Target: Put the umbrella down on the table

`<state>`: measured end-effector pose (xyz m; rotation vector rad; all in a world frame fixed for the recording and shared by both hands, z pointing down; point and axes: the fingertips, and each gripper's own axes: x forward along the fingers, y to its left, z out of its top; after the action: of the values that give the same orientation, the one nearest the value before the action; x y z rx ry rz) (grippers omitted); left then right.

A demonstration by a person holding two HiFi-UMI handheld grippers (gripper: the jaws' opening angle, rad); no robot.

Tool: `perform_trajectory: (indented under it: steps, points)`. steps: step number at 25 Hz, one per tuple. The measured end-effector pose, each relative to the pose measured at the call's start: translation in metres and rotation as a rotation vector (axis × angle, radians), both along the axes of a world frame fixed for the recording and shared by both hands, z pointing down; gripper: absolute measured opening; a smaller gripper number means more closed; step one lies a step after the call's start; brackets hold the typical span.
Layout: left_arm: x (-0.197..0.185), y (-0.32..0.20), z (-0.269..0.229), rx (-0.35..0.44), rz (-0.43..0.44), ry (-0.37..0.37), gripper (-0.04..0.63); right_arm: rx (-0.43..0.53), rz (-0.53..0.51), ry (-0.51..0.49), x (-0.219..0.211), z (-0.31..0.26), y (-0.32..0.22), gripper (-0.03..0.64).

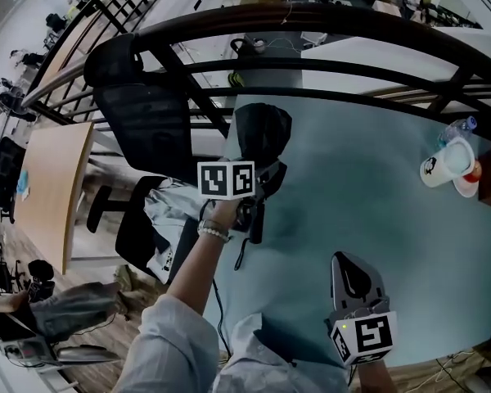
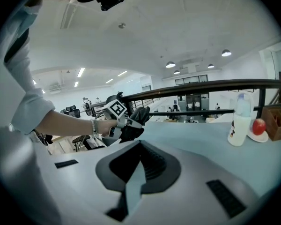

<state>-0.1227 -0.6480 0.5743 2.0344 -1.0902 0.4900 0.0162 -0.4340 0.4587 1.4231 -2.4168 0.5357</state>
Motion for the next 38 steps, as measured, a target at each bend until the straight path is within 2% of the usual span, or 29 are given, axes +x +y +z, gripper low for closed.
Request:
perform_trajectory:
  steps: [8, 13, 19, 24, 27, 33, 38]
  points:
    - [-0.005, -0.023, 0.039, -0.079, -0.01, -0.076, 0.273, -0.03, 0.012, 0.003, 0.005, 0.013, -0.008, -0.009]
    - [-0.007, -0.031, 0.054, -0.123, -0.037, -0.059, 0.273, -0.043, 0.018, 0.007, 0.005, 0.018, -0.01, -0.009]
    - [-0.004, -0.037, 0.061, -0.139, -0.032, -0.037, 0.273, -0.058, 0.032, 0.0, 0.007, 0.026, -0.012, -0.009]
    - [-0.003, -0.035, 0.058, -0.128, -0.009, 0.013, 0.289, -0.056, 0.035, -0.005, 0.004, 0.026, -0.012, -0.009]
    - [-0.001, -0.034, 0.053, -0.11, 0.005, 0.015, 0.298, -0.054, 0.039, -0.002, 0.003, 0.023, -0.011, -0.009]
    - [0.001, -0.03, 0.04, -0.051, 0.025, -0.007, 0.302, -0.043, 0.026, 0.007, -0.002, 0.015, -0.007, -0.009]
    - [-0.005, -0.029, 0.015, 0.025, 0.01, 0.028, 0.302, -0.037, 0.03, 0.005, -0.002, 0.012, -0.001, -0.009]
